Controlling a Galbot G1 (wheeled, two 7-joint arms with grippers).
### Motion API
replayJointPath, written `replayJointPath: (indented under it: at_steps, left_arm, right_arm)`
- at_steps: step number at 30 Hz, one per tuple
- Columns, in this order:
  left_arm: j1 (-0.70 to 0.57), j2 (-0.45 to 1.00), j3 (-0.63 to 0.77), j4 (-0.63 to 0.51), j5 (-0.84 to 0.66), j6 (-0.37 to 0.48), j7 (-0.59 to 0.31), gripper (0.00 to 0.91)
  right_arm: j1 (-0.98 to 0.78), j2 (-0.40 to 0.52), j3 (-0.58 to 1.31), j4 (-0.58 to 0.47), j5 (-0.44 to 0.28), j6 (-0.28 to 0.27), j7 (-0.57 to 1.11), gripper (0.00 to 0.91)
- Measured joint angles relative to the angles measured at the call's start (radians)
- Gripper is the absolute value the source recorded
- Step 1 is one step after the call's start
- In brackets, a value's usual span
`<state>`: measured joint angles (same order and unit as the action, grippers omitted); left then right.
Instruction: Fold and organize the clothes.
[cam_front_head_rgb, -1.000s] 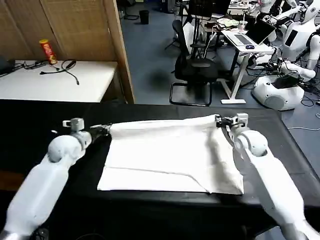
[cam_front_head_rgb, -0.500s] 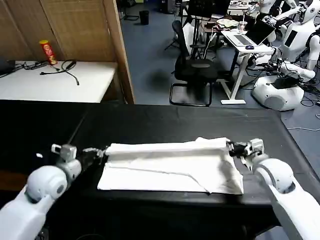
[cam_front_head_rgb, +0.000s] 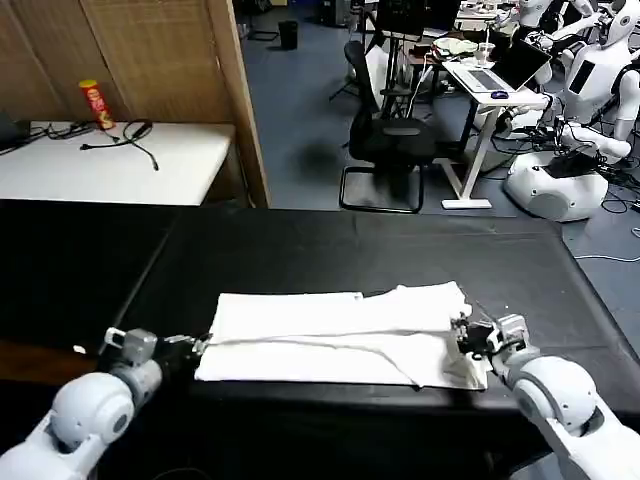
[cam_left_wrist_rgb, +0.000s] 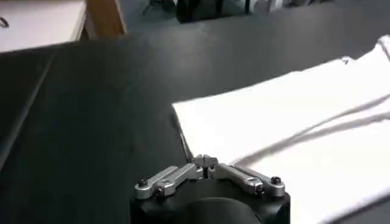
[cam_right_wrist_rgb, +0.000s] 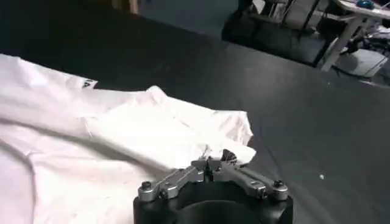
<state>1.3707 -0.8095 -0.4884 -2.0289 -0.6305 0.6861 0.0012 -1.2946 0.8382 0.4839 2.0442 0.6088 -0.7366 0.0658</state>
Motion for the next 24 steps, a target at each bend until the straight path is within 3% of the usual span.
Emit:
replayJointPath:
  at_steps: [5,8,10,15,24]
  left_arm:
    - [0.015,-0.015,-0.029,-0.032,-0.014,0.005,0.000,0.878]
    - [0.001,-0.034,-0.051,-0.036,-0.036,-0.013,-0.006,0.878]
    - [-0.019,-0.048,-0.053,-0.025,-0.064,-0.027,-0.022,0.878]
    - [-0.103,-0.107,-0.043,0.053,-0.142,-0.031,-0.072,0.878]
    - [-0.197,-0.200,-0.007,0.192,-0.148,-0.062,-0.065,0.878]
  right_arm:
    - [-0.033,0.015,0.071,0.043,0.056,0.000,0.001,0.878]
    - [-0.023,0.035,0.095,0.039,0.053,0.004,0.021,0.878]
    - [-0.003,0.055,0.095,0.019,0.035,0.034,0.025,0.878]
    - [0.076,0.120,0.063,-0.081,-0.017,0.105,0.028,0.878]
    - [0.185,0.230,0.036,-0.260,-0.063,0.151,0.022,0.878]
